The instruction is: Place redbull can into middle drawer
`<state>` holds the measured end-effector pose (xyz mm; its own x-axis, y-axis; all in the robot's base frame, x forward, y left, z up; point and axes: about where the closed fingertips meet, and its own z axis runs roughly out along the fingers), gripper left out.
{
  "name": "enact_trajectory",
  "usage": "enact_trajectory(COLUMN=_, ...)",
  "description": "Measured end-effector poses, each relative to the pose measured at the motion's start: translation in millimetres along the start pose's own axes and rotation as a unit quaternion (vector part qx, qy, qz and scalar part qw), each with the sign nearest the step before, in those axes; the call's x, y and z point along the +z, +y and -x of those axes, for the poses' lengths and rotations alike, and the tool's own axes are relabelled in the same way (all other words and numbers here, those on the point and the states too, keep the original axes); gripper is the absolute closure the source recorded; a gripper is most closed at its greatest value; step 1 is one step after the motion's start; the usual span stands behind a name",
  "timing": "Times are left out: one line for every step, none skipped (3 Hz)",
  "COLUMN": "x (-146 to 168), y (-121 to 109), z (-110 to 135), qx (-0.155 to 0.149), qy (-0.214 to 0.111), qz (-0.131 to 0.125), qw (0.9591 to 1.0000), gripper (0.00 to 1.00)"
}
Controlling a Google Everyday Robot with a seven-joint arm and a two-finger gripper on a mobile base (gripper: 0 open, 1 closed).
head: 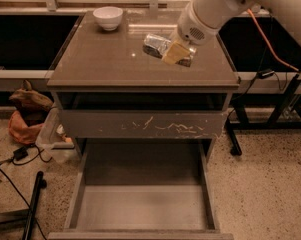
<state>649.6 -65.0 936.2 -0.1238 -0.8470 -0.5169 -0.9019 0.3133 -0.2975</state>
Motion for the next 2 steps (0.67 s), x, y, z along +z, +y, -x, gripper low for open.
enact_trajectory(x=13.1, y=47.4, z=-47.7, qx=0.025, qy=-0.015, qz=0.027, qw=0.9992, gripper=1.00)
enact_trajectory(x=28.3, y=71.6, z=-76.9, qx=0.036, qy=0.006, qz=0.051, qw=0.9980, gripper=1.00)
